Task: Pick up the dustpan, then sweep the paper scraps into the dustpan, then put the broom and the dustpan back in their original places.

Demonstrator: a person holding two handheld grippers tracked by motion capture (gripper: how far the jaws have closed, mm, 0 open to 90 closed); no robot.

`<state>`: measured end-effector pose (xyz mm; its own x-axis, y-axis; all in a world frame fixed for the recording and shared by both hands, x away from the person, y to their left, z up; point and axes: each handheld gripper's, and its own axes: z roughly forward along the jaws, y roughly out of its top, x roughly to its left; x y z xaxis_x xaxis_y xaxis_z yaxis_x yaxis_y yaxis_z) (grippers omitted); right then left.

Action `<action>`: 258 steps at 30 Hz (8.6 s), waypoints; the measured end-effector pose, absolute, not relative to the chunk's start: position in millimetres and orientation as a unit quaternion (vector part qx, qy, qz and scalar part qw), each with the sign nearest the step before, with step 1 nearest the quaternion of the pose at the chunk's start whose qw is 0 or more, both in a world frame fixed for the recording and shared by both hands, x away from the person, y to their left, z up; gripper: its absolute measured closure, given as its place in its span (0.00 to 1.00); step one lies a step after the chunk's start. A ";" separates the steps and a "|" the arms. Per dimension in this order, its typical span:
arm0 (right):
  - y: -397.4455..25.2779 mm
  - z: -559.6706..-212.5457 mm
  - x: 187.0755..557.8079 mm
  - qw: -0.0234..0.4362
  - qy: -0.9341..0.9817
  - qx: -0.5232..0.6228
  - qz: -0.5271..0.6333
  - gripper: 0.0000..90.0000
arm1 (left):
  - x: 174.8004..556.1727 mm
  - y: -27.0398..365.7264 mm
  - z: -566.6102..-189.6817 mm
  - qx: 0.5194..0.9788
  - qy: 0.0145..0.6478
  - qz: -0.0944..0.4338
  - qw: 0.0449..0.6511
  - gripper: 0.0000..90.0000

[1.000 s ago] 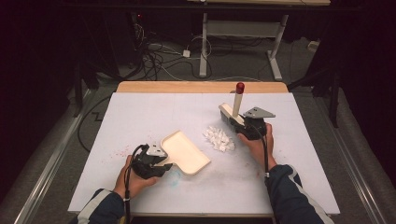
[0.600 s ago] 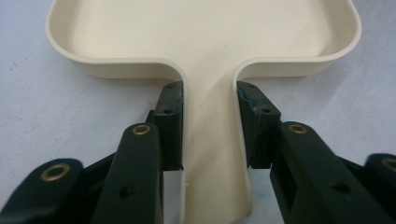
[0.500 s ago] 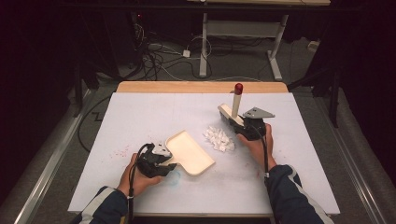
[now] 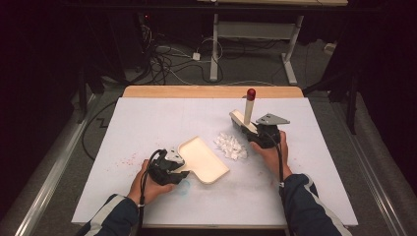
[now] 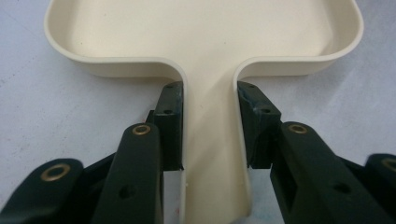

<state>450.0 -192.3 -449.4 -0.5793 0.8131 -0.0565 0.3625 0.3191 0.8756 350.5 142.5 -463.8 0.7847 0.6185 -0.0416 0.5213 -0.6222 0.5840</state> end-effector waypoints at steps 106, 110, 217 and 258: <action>-167.9 -413.6 397.5 0.209 0.744 0.333 0.541 0.75 | 366.7 103.4 -467.1 0.902 0.325 0.075 0.274 0.71; -173.9 -416.9 401.3 0.220 0.744 0.341 0.531 0.75 | 365.8 106.8 -465.9 0.903 0.322 0.075 0.273 0.71; -247.0 -396.2 315.7 0.057 0.825 0.290 0.481 0.75 | 348.4 243.2 -459.4 0.811 0.489 0.150 0.283 0.70; -283.7 -420.7 405.2 0.026 0.851 0.373 0.369 0.62 | 369.5 162.6 -469.0 0.803 0.479 0.135 0.327 0.53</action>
